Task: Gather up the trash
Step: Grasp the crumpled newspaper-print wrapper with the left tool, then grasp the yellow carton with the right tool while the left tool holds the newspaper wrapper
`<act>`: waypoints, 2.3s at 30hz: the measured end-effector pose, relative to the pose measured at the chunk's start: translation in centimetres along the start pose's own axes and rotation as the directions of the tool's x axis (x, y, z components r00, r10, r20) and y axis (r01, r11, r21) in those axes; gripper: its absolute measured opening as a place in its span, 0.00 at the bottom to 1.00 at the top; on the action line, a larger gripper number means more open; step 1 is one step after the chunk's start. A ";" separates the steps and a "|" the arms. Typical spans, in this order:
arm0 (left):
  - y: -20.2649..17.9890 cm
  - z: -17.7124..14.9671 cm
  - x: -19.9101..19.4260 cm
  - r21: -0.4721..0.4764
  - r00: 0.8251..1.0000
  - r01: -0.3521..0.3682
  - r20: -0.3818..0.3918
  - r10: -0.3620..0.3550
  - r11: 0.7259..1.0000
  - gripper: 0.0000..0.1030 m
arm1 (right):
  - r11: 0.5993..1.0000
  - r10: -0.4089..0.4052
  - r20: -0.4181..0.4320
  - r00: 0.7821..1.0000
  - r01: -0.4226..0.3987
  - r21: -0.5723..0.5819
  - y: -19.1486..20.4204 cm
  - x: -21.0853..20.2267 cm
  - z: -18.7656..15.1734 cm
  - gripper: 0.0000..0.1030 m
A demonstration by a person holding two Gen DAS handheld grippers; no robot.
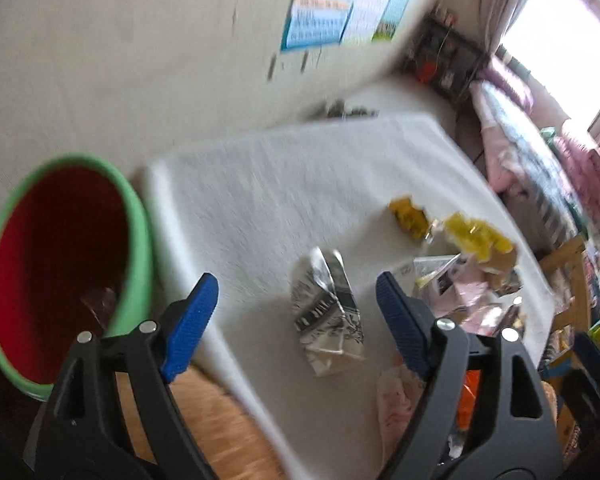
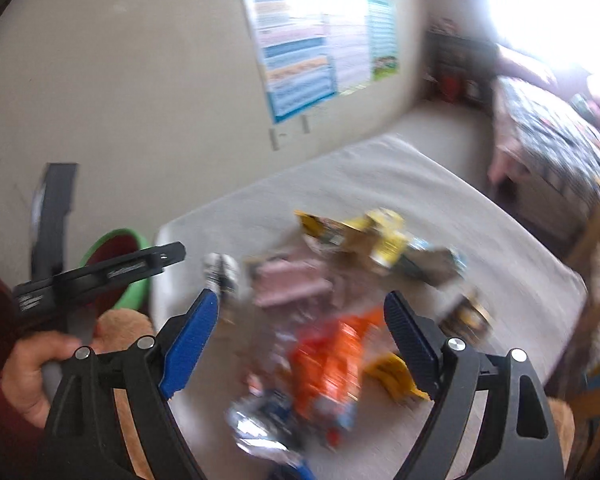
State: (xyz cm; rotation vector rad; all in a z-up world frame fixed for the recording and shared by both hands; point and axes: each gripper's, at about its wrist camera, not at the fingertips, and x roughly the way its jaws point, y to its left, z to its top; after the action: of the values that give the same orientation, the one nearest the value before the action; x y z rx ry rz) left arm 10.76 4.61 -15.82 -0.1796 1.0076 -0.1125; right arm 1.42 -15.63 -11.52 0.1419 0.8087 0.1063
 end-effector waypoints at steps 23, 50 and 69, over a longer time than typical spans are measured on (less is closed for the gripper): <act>-3.0 -2.4 2.0 0.113 0.998 -0.056 0.018 0.054 0.992 0.44 | 0.982 -0.014 0.004 1.000 0.013 0.189 -6.1 -0.8 -0.5 0.80; -0.1 -2.9 -7.1 0.109 0.975 -0.069 0.216 0.044 0.992 0.45 | 0.938 0.054 -0.242 0.969 0.034 0.345 -7.2 13.7 7.0 0.80; 0.3 -2.6 -7.3 0.115 0.975 -0.090 0.212 0.064 0.989 0.45 | 0.954 0.130 -0.123 0.984 -0.090 0.287 -5.6 8.4 7.5 0.61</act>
State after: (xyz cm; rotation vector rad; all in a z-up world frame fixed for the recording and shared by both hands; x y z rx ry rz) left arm 4.72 5.92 -11.21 -0.0371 0.7947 -0.0831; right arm 12.84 -20.53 -13.32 0.4526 0.9544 0.1072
